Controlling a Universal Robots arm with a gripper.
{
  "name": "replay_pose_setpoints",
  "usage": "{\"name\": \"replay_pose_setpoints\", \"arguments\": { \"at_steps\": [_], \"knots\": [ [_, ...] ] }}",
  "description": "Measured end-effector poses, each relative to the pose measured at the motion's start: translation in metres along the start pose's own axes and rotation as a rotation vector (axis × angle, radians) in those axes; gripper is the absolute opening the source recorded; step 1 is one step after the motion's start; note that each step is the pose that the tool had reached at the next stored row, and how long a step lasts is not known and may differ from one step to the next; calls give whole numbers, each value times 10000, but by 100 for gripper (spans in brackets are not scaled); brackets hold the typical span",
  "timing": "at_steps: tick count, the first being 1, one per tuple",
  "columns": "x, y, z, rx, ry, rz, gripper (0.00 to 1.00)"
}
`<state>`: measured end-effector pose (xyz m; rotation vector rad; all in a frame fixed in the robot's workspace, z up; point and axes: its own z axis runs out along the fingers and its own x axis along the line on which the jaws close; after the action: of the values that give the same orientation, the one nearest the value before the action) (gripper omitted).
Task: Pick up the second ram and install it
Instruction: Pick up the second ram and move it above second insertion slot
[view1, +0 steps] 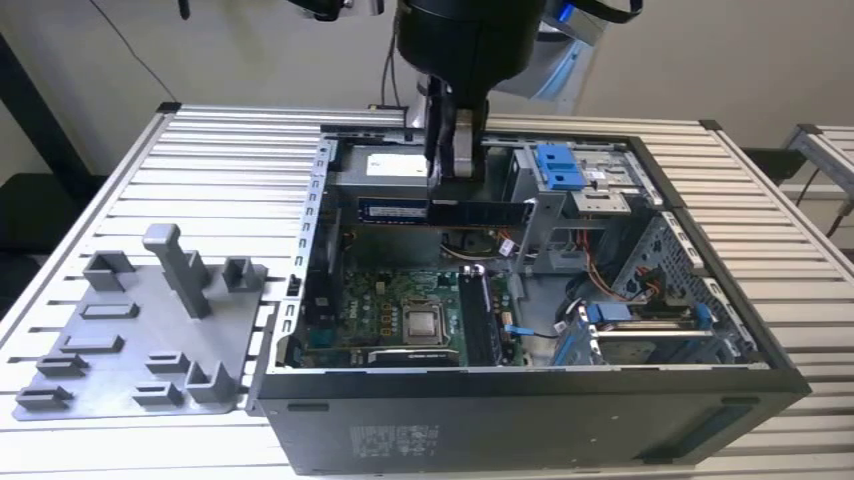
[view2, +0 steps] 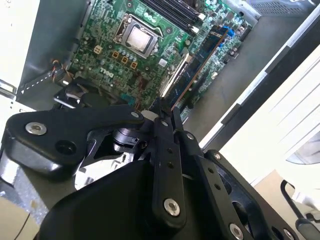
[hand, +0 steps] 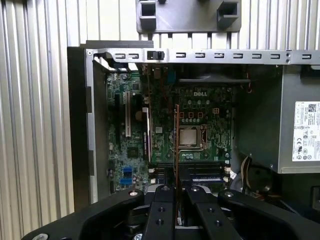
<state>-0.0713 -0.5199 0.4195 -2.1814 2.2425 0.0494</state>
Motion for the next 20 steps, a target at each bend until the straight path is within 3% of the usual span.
{"name": "replay_pose_setpoints", "arguments": {
  "at_steps": [20],
  "knots": [
    [-7,-246,-3,0,0,-1,14]
  ]
}}
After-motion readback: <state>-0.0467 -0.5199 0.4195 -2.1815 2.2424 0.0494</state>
